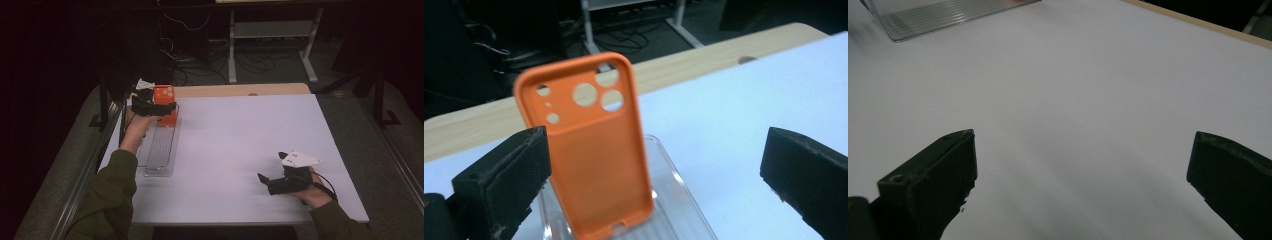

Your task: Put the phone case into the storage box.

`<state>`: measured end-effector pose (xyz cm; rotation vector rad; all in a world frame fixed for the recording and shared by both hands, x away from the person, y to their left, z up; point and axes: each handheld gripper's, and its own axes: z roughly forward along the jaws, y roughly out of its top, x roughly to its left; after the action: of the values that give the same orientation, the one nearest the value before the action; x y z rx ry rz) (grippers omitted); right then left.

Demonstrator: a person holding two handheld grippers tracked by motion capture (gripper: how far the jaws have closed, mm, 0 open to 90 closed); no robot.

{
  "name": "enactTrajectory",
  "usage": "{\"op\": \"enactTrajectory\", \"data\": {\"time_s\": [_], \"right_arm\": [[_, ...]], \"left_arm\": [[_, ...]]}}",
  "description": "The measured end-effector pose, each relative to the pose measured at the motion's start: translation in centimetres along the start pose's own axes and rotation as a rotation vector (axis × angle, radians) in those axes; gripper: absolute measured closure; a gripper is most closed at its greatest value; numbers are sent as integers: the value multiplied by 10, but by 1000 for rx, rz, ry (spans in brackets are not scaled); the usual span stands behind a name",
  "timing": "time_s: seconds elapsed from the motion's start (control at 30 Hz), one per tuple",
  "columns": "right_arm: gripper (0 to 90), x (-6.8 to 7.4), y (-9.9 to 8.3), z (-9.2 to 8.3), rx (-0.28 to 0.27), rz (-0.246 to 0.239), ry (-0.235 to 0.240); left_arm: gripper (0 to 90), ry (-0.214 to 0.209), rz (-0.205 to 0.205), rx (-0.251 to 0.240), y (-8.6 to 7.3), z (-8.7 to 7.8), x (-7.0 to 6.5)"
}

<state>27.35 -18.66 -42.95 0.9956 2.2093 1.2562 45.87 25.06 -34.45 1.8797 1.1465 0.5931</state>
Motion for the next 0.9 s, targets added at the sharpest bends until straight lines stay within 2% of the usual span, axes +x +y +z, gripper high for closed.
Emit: {"op": "enactTrajectory", "data": {"time_s": [0.13,0.23,0.3,0.5,0.53,0.63,0.73,0.9], "right_arm": [[0,0,1,0,-1,-3,3],[0,0,1,0,-1,-4,6],[0,0,1,0,-4,-11,8],[0,0,1,1,0,-10,14],[0,0,1,1,3,-12,16],[0,1,2,1,5,-15,19],[0,0,2,1,6,-16,26],[0,-1,3,0,2,-17,28]], "left_arm": [[0,-42,25,4,-5,-7,-6],[0,-78,26,-2,-10,-11,-10],[0,-90,43,5,-12,-13,-11],[0,-134,34,-19,-19,-21,-16],[0,-141,44,-19,-20,-22,-17],[0,-164,50,-24,-23,-27,-21],[0,-189,75,-25,-26,-32,-26],[0,-224,78,-35,-34,-41,-35]]}}
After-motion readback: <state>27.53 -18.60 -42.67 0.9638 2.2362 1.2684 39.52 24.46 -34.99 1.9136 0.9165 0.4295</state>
